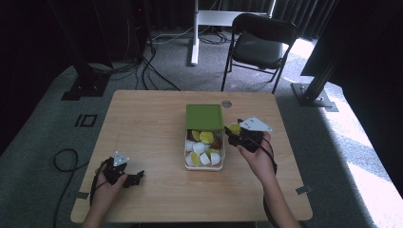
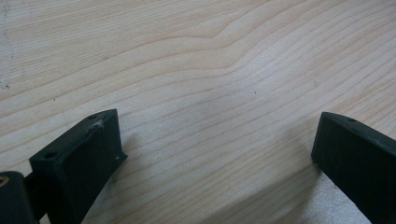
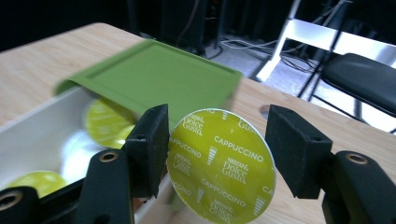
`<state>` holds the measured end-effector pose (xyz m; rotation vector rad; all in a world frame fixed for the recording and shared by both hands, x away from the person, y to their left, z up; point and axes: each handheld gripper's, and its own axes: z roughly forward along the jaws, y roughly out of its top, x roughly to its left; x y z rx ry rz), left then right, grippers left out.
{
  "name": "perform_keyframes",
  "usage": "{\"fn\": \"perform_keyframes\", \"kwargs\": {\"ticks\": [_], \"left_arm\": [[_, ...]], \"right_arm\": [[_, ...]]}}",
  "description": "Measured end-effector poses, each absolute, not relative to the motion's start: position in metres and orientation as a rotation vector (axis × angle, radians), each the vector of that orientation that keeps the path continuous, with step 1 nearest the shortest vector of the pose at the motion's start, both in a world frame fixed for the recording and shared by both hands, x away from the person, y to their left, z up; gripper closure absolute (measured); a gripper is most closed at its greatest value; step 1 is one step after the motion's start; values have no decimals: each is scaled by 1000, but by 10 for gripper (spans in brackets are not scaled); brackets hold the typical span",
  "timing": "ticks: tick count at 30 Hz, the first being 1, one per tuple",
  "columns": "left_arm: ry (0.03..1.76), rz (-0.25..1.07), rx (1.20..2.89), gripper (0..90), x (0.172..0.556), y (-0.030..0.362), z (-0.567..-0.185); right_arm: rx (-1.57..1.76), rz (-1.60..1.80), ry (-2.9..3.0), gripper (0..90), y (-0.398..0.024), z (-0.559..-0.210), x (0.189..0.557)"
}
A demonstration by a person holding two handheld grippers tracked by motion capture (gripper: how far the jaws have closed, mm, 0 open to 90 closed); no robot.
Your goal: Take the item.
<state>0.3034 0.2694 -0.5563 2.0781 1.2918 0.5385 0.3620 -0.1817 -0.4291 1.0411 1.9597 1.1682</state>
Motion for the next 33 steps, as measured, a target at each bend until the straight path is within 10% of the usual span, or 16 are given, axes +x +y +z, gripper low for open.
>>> {"fn": "perform_keyframes", "kwargs": {"ticks": [33], "left_arm": [[1292,537,2079,28,303,269,-556]], "right_arm": [[1283,987,1967,405,-224,-533,425]]}}
